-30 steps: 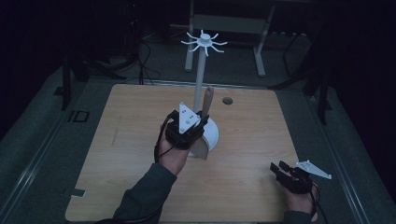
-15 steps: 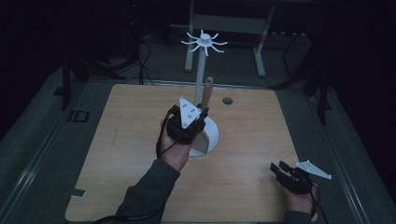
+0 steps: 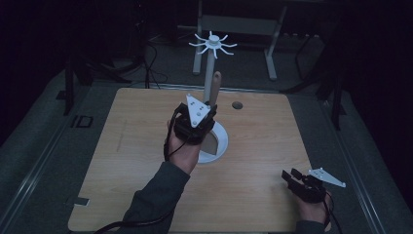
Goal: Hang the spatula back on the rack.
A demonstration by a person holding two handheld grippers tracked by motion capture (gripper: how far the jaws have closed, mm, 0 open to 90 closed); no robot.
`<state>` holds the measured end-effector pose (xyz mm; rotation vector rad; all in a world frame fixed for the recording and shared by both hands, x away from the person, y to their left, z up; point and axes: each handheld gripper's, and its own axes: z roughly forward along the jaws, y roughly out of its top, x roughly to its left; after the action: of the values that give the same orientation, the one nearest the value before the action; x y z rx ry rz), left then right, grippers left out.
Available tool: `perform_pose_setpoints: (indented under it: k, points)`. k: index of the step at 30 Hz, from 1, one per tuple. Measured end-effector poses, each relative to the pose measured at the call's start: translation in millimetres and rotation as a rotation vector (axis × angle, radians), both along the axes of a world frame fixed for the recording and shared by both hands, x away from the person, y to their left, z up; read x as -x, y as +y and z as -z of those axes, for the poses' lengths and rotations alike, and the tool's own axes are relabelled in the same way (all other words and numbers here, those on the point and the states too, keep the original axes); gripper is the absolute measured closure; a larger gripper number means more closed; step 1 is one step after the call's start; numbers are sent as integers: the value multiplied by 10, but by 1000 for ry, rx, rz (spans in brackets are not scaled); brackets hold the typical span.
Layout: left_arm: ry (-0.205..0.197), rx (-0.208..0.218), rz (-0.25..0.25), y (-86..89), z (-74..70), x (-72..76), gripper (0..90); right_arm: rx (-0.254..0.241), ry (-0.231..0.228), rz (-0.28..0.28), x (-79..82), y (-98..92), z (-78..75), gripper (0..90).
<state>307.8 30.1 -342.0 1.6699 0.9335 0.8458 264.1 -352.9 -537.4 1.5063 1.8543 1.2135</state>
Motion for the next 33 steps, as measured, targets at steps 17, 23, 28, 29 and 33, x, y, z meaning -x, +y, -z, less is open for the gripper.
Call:
perform_pose_setpoints:
  k: [17, 23, 28, 29, 33]
  points:
    - [-6, -30, -52, -19, -183, -114, 750, 0, 6, 1, 1, -2, 15, 534]
    - [-12, -44, -77, -45, -224, -143, 750, -2, 6, 4, 2, -12, 15, 534]
    - [-6, -64, -98, -64, -218, -178, 751, -2, 5, 1, 3, -6, 13, 533]
    - [-6, -63, -103, -66, -217, -185, 750, -2, 5, 1, 3, -5, 12, 534]
    - [-10, -66, -109, -59, -227, -195, 750, -3, 5, 2, 4, -6, 12, 533]
